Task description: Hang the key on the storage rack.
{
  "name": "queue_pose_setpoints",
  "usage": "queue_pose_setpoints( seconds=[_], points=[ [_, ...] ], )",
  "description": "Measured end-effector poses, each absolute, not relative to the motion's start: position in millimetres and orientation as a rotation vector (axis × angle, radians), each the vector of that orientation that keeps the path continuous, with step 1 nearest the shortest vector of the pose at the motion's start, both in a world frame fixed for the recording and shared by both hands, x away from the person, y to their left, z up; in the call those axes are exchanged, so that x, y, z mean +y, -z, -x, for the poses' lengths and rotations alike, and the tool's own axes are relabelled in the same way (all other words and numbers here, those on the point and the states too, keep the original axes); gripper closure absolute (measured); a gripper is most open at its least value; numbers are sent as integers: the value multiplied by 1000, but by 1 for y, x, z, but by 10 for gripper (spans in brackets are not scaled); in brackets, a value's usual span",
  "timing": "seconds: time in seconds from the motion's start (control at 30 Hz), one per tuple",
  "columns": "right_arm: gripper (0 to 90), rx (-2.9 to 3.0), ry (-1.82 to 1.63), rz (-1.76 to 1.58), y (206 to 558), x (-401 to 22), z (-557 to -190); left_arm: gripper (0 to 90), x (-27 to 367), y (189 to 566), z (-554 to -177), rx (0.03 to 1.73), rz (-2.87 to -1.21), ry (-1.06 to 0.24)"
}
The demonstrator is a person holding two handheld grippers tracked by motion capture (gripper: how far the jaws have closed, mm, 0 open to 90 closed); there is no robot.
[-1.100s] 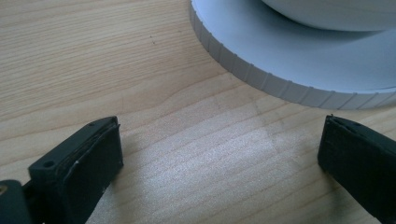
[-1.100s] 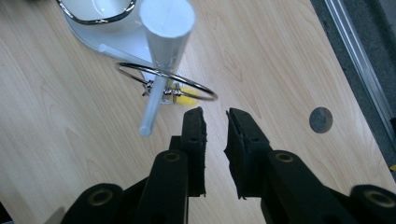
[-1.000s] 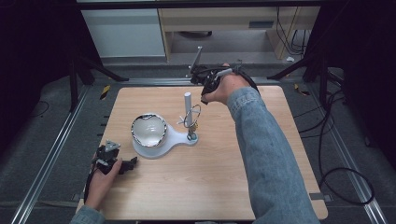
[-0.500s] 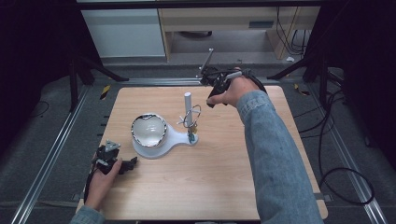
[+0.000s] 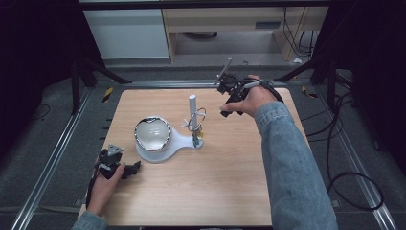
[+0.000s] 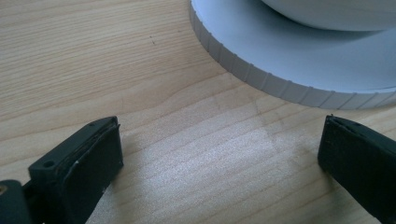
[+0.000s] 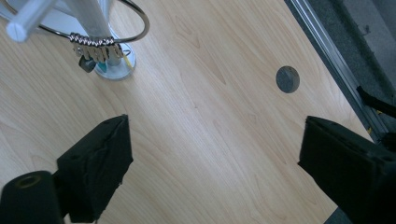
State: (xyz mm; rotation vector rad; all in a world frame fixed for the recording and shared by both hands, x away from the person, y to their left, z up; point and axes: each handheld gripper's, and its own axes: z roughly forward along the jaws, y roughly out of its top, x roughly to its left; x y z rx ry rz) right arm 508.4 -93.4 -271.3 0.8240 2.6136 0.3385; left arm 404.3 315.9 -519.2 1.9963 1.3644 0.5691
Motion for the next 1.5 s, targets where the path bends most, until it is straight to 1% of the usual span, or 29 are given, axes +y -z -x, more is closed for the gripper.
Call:
queue_pose_setpoints(
  seconds=[0.03,0.33,0.6,0.87,1.5],
  points=[
    [79,2610,-341,-830,273,-96,-508,0,316,519,-404,1364,-1996,-569],
    [71,2594,-355,-847,289,-116,-502,0,316,519,-404,1364,-1996,-569],
    [125,2559,-373,-907,308,-139,-497,0,316,519,-404,1365,-1993,-570],
    [156,2517,-380,-966,329,-165,-491,0,316,519,-404,1366,-1991,-569],
    [156,2453,-453,-1089,383,-212,-468,0,316,519,-404,1365,-1992,-568]
  ],
)
